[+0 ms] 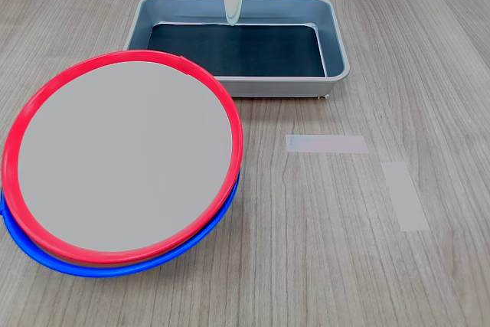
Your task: Lift the stacked dish and set it down on the table.
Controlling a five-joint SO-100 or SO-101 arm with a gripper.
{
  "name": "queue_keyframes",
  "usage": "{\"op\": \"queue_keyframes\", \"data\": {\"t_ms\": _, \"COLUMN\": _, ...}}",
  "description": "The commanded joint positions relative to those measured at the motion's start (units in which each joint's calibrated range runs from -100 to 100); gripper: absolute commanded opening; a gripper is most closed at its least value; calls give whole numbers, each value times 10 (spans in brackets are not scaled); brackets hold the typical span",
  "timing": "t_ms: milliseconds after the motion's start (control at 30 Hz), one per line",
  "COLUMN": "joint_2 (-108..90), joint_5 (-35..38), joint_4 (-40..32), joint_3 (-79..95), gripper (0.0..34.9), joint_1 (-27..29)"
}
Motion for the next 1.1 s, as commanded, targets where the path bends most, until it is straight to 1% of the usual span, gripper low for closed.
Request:
{"op": "queue_keyframes", "data": {"t_ms": 0, "joint_2": -3, "joint_5": 2, "joint_4": 1, "joint_3": 0, "gripper": 4, "joint_1": -5}}
{"op": "queue_keyframes", "data": {"t_ms": 267, "joint_2": -3, "joint_5": 7, "joint_4": 4, "joint_3": 0, "gripper": 3, "joint_1": -16}}
{"op": "queue_keyframes", "data": {"t_ms": 333, "joint_2": 25, "joint_5": 21, "joint_4": 0, "joint_3": -12, "gripper": 3, "joint_1": -8}}
{"op": "queue_keyframes", "data": {"t_ms": 433, "joint_2": 117, "joint_5": 43, "joint_4": -8, "joint_3": -86, "gripper": 52, "joint_1": 8}}
{"op": "queue_keyframes", "data": {"t_ms": 567, "joint_2": 223, "joint_5": 52, "joint_4": -10, "joint_3": -181, "gripper": 84, "joint_1": 11}}
{"op": "queue_keyframes", "data": {"t_ms": 633, "joint_2": 278, "joint_5": 53, "joint_4": -10, "joint_3": -234, "gripper": 108, "joint_1": 11}}
{"op": "queue_keyframes", "data": {"t_ms": 700, "joint_2": 340, "joint_5": 53, "joint_4": -7, "joint_3": -289, "gripper": 123, "joint_1": 11}}
{"op": "queue_keyframes", "data": {"t_ms": 933, "joint_2": 525, "joint_5": 59, "joint_4": 17, "joint_3": -450, "gripper": 144, "joint_1": 26}}
{"op": "queue_keyframes", "data": {"t_ms": 1067, "joint_2": 601, "joint_5": 63, "joint_4": 10, "joint_3": -502, "gripper": 133, "joint_1": 40}}
